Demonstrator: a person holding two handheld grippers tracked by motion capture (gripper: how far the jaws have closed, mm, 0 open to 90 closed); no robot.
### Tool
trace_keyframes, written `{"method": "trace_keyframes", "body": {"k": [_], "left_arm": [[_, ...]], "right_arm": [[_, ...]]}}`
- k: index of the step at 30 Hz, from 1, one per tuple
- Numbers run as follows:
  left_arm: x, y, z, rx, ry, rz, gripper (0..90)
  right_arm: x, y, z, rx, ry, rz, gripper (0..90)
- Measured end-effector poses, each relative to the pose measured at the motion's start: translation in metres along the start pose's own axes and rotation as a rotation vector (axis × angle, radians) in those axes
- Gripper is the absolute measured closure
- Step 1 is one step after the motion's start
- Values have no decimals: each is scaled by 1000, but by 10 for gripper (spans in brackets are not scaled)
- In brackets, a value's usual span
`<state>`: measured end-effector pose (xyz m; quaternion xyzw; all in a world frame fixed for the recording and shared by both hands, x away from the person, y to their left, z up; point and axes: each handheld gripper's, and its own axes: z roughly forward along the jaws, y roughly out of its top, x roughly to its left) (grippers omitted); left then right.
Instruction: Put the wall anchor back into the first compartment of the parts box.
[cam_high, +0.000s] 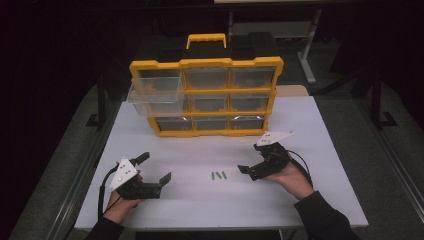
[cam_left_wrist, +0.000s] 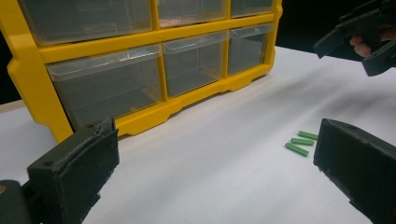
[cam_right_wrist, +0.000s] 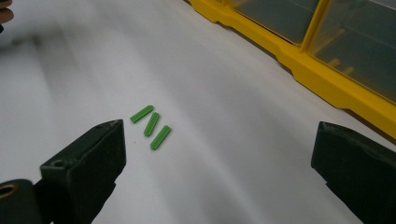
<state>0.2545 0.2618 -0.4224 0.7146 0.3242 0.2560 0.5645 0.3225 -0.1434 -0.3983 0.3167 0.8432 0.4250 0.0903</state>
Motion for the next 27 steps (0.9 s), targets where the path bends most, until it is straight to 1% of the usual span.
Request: {"method": "trace_keyframes", "body": {"k": [3,4,5,6,7,9,11,14,18,23,24,25,26,27], "left_arm": [[0,0,0,1,-1,11,0],[0,1,0,6,0,22,0],[0,1,0,5,-1,24,0],[0,0,0,5,-2,14,0],[0,0,0,6,-2,15,0],[0,0,0,-3,-9,-6,0],[1,0,-1,3,-8,0,0],[1,0,-1,-4,-8,-5,0],[0,0,-1,2,-8,-5,0],[1,0,-1,4,-3,-1,0],[1,0,-1,2,-3,-1,0],[1,0,-1,-2,-5,-2,0],[1,0,-1,-1,-5,1,0],[1,0,-1,0,-5,3,0]], "right_arm": [[1,4,3,13,7,-11,40],[2,6,4,20,8,-8,42],[2,7,5,22,9,-16,47],[2,8,6,21,15,-23,55],[3,9,7,30,19,-12,56],[4,11,10,43,16,-15,58],[4,14,13,46,22,-16,67],[6,17,17,61,30,-26,81],[7,21,23,74,38,-40,102],[9,24,30,88,50,-34,129],[9,25,31,96,50,-24,130],[9,25,33,100,50,-33,131],[10,26,34,105,48,-21,132],[10,27,35,108,46,-27,134]]}}
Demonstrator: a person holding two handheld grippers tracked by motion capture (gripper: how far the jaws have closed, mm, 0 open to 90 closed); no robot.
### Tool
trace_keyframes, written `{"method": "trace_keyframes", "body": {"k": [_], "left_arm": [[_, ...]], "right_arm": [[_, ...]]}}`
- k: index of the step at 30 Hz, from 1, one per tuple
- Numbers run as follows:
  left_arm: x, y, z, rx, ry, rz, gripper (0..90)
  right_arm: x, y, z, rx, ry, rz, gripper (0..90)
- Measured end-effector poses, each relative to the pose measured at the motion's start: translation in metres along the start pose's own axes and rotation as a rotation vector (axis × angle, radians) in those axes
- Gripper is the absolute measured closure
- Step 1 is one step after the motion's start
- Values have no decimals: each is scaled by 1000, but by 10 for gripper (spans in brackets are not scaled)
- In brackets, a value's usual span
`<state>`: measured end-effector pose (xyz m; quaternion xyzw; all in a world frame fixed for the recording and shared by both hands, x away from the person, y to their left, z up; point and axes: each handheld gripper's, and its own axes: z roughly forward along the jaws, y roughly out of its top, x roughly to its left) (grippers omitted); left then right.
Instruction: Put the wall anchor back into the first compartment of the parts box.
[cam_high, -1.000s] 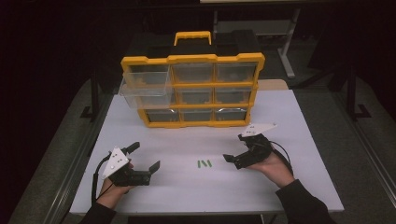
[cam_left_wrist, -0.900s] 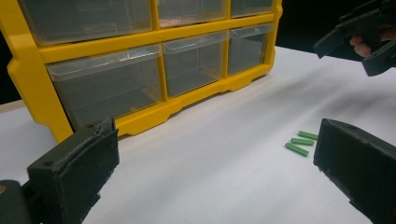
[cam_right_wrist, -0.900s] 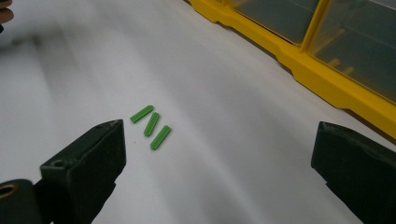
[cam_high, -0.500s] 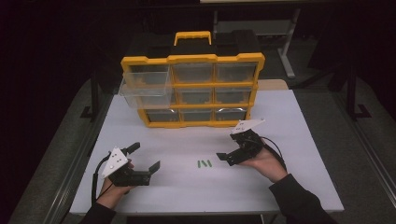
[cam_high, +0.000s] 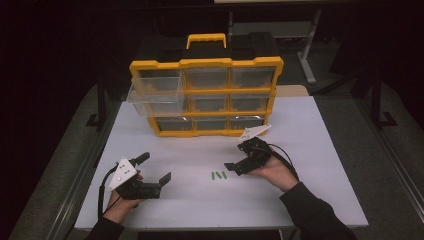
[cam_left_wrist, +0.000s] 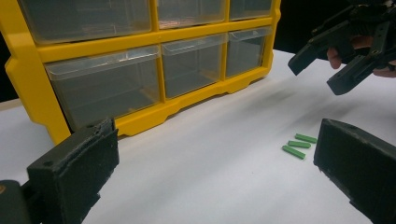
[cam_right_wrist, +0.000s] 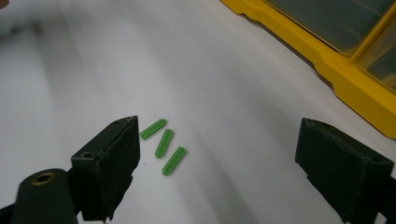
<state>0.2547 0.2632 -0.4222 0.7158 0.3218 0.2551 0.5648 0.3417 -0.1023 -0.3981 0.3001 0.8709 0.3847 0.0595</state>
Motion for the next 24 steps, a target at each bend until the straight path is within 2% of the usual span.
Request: {"method": "trace_keyframes", "body": {"k": [8,14,21,22,23,24], "left_arm": [[-1,-1,1,-3,6,-6,0],[-1,-1,1,1,4,-1,0],[-1,-1,1,5,4,2,0],[-1,-1,1,3,4,0,0],[-1,-1,1,4,3,2,0],[-2,-1,1,6,3,3,0]], "right_arm": [[3,5,9,24,9,-15,172],[5,7,16,60,25,-29,243],[7,7,23,89,47,-23,314],[6,7,24,97,38,-45,330],[7,8,25,98,56,-26,340],[8,8,26,104,59,-27,348]]}}
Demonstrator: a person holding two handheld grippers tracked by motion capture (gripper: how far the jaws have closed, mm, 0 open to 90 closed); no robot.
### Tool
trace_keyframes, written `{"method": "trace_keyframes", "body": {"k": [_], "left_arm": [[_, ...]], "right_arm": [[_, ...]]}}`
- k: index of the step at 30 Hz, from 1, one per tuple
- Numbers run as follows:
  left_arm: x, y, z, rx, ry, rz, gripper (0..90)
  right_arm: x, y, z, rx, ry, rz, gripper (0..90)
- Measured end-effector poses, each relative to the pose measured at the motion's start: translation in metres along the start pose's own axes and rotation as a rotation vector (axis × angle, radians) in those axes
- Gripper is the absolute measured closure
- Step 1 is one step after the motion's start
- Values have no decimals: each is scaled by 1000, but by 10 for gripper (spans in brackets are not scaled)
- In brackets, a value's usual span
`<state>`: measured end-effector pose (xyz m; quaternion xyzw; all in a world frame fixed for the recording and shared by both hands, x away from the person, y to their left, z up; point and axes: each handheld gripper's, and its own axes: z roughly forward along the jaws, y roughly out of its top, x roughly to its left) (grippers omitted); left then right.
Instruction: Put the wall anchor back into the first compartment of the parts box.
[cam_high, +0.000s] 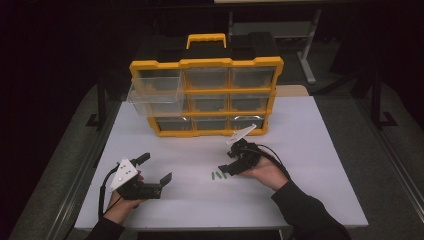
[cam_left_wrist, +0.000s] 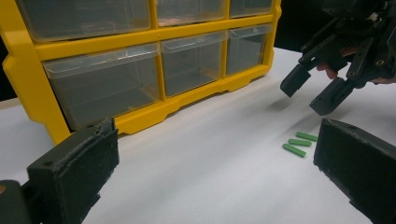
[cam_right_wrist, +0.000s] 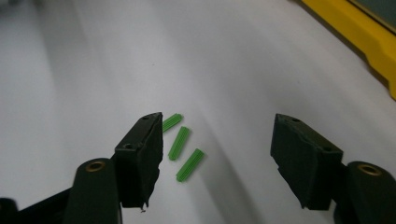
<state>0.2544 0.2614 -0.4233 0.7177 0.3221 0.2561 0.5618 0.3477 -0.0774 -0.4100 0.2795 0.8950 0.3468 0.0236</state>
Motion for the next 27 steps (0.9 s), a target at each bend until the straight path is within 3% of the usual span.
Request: {"method": "trace_keyframes", "body": {"k": [3,5,8,16,27], "left_arm": [[-1,-1,1,2,-1,-12,0],[-1,-1,1,-3,-3,-11,0],[-1,-1,1,-4,-5,-11,0],[-1,-1,1,-1,-9,-7,0],[-2,-1,2,7,-12,-2,0]], "right_arm": [[-1,0,3,16,-3,-26,393],[1,0,4,18,16,0,424],[0,0,7,34,17,-32,470],[0,-3,15,66,22,-64,590],[4,-6,23,103,21,-64,679]]}}
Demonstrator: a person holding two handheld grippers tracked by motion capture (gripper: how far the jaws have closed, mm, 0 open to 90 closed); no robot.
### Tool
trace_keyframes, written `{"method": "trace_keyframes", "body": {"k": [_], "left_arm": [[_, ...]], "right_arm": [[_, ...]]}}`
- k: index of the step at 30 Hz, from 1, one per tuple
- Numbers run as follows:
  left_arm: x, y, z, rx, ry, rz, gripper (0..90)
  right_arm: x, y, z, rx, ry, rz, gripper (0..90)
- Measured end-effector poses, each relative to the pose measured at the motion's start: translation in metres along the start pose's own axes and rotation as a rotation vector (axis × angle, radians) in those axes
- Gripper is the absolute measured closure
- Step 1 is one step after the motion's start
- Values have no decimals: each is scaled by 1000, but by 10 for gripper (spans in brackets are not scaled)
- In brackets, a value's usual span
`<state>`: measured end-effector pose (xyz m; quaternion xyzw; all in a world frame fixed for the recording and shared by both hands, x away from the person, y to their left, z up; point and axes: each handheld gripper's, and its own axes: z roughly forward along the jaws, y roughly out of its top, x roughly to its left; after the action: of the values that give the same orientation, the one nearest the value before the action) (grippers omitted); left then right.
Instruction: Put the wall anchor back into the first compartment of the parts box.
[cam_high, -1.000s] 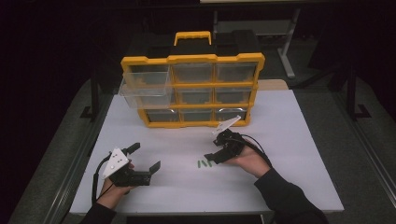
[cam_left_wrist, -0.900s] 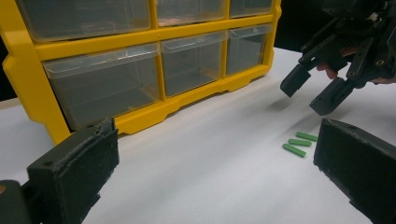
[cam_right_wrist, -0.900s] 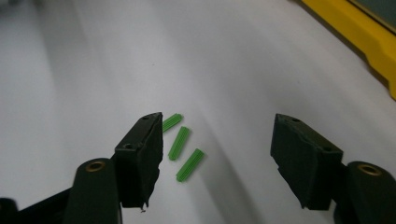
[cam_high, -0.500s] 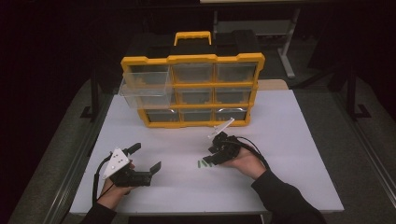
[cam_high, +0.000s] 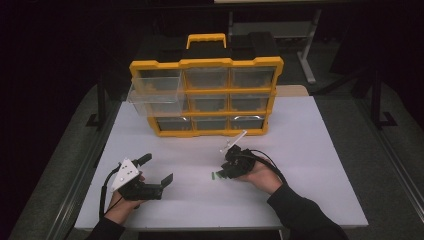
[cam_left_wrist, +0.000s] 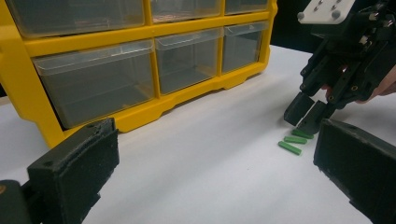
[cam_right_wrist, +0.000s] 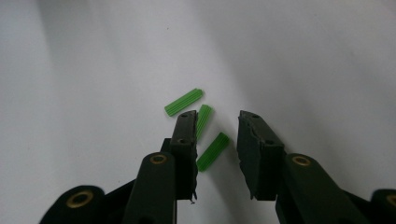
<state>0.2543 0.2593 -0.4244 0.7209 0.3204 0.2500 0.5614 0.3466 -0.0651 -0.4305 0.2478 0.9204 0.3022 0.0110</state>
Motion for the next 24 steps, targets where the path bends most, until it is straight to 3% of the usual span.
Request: {"method": "trace_keyframes", "body": {"k": [24], "left_arm": [[-1,0,0,1,-4,-1,0]], "right_arm": [[3,-3,3,34,-43,15,826]]}}
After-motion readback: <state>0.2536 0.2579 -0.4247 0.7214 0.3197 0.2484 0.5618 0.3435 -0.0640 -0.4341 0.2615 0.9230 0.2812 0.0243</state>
